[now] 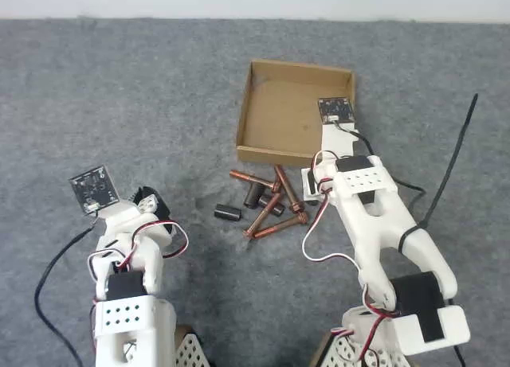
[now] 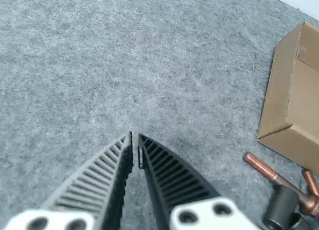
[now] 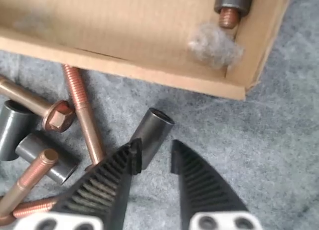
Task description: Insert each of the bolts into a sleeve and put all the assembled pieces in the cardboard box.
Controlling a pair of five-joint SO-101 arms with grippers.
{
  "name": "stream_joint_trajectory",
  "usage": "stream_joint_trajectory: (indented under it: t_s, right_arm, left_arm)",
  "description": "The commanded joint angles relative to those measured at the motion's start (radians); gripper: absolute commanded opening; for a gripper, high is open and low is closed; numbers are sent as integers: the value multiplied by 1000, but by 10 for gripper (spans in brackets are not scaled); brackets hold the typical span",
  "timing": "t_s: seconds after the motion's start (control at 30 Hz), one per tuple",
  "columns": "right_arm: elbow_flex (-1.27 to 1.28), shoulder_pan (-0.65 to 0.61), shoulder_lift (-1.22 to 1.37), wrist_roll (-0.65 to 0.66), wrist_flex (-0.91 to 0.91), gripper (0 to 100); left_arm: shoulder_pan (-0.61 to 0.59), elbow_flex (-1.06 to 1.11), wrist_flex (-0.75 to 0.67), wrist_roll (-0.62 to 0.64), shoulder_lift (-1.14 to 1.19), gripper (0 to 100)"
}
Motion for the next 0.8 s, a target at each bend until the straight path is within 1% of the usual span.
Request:
stream_joint_trajectory:
  t_s: [0.0, 0.13, 0.23, 0.63, 0.77]
  right_arm:
    - [-60, 8, -10, -9, -15, 91]
    - [-69, 8, -7, -14, -24, 88]
    - [-95, 8, 15, -54, -22, 88]
    - [-245, 10, 305, -66, -15, 88]
    - [-282, 13, 363, -66, -10, 84]
  left_arm:
    - [-3, -15, -2, 2, -5, 11]
    - [-3, -15, -2, 2, -5, 11]
    - [-3, -15, -2, 2, -5, 11]
    - [-3, -15, -2, 2, -5, 11]
    - [-3, -15, -2, -2, -5, 11]
